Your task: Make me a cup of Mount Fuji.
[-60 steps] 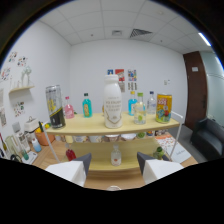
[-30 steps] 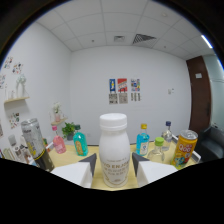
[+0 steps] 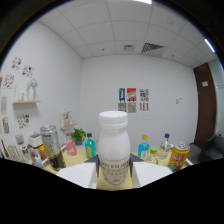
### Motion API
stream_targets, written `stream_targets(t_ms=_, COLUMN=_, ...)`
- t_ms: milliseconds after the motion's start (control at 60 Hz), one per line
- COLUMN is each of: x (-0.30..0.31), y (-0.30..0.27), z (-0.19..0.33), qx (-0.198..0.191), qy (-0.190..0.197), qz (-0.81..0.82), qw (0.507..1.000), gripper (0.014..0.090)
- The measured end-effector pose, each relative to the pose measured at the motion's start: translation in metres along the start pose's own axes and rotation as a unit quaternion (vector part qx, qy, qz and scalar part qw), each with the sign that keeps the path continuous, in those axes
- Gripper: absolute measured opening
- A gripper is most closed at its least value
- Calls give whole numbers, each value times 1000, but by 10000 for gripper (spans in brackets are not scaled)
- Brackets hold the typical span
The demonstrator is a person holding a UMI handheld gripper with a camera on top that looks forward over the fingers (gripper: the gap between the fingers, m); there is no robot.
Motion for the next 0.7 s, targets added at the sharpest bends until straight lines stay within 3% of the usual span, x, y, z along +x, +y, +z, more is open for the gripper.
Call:
stream_targets(t_ms=167, x=15, y=28, z=-48, qx=3, qy=-10, qz=9, qw=1000, gripper=472)
stream_targets(t_ms=517, x=78, y=264, z=-80, qx=-103, qy=22, qz=23, qw=994, gripper=472)
stream_targets(t_ms=700, x=93, y=331, z=-73, qx=-127, qy=29, qz=8, qw=991, gripper=472)
